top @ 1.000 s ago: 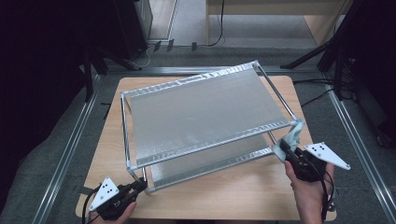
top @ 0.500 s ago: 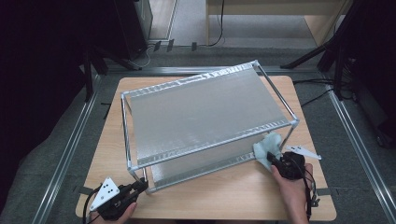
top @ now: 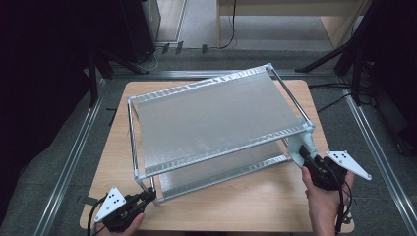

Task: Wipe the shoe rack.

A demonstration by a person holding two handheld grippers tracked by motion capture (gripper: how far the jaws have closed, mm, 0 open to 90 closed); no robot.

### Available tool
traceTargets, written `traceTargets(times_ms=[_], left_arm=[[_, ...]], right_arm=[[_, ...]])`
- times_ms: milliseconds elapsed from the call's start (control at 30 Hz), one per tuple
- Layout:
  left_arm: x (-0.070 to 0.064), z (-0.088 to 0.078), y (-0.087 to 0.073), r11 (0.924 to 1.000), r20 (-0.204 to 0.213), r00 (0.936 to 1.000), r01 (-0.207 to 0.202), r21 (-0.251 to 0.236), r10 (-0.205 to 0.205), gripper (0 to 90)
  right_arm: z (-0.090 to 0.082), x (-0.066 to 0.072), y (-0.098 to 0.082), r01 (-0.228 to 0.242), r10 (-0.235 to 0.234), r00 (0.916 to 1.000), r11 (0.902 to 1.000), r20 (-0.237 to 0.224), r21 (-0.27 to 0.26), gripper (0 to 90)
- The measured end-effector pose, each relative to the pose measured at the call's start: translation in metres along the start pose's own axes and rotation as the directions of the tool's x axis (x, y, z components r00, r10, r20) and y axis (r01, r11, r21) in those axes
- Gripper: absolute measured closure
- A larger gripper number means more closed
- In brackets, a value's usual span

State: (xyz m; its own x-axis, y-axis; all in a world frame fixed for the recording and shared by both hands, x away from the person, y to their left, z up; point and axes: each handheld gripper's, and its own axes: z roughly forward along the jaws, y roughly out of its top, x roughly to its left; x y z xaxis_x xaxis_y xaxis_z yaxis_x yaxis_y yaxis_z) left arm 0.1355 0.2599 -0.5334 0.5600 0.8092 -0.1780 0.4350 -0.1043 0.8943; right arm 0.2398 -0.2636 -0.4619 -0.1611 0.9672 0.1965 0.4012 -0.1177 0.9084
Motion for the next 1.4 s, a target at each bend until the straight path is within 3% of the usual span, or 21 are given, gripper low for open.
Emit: traceTargets(times_ms=[100,200,300,400,467,533,733,800,867,1067,1167,1300,1400], left_arm=[[0.000,0.001,0.000,1.0000,0.002,1.0000,0.000,0.001,0.000,78.8],[-0.001,0.001,0.000,1.0000,0.002,1.0000,0.000,0.003,0.000,78.9],[-0.001,0.001,0.000,1.0000,0.002,1.0000,-0.002,0.003,0.002,78.8],[-0.001,0.001,0.000,1.0000,0.004,1.0000,-0.003,0.005,0.003,78.9],[-0.001,0.001,0.000,1.0000,0.006,1.0000,-0.003,0.004,0.003,78.9],[-0.001,0.001,0.000,1.0000,0.007,1.0000,-0.002,0.004,0.002,78.9],[-0.001,0.001,0.000,1.0000,0.007,1.0000,-0.001,0.005,0.001,78.8],[-0.001,0.001,0.000,1.0000,0.007,1.0000,-0.001,0.005,0.000,78.8],[-0.001,0.001,0.000,1.0000,0.008,1.0000,-0.001,0.005,0.001,78.8],[-0.001,0.001,0.001,1.0000,0.009,1.0000,-0.002,0.007,0.002,78.9],[-0.001,0.002,0.001,1.0000,0.012,0.9999,-0.005,0.008,0.005,78.9],[-0.001,0.002,0.001,1.0000,0.011,0.9999,-0.005,0.008,0.005,78.9],[-0.001,0.002,0.001,0.9999,0.011,0.9999,-0.006,0.009,0.006,78.9]], right_arm=[[0.007,-0.003,-0.006,0.002,-0.002,1.0000,0.9994,0.010,0.035,80.4],[0.024,-0.016,-0.024,-0.034,0.029,0.9989,0.9908,0.038,0.131,80.4],[0.040,-0.029,-0.042,-0.075,0.065,0.9965,0.9685,0.053,0.237,80.3],[0.050,-0.037,-0.052,-0.109,0.091,0.9932,0.9480,0.073,0.299,80.0],[0.049,-0.038,-0.051,-0.117,0.098,0.9920,0.9481,0.080,0.295,80.0],[0.045,-0.035,-0.047,-0.105,0.087,0.9930,0.9589,0.080,0.264,80.1],[0.019,-0.020,-0.017,-0.047,0.042,0.9974,0.9956,0.058,0.082,80.1],[0.010,-0.013,-0.009,-0.011,0.009,0.9988,0.9995,0.049,0.028,80.1],[0.006,-0.009,-0.005,0.022,-0.022,0.9985,0.9997,0.049,0.012,80.0],[0.027,-0.021,-0.023,-0.032,0.027,0.9983,0.9933,0.052,0.111,80.1],[0.041,-0.030,-0.038,-0.057,0.045,0.9965,0.9825,0.070,0.177,80.1],[0.057,-0.032,-0.055,-0.079,0.051,0.9931,0.9569,0.106,0.279,80.1],[0.057,-0.032,-0.055,-0.078,0.046,0.9921,0.9558,0.117,0.284,80.0]])
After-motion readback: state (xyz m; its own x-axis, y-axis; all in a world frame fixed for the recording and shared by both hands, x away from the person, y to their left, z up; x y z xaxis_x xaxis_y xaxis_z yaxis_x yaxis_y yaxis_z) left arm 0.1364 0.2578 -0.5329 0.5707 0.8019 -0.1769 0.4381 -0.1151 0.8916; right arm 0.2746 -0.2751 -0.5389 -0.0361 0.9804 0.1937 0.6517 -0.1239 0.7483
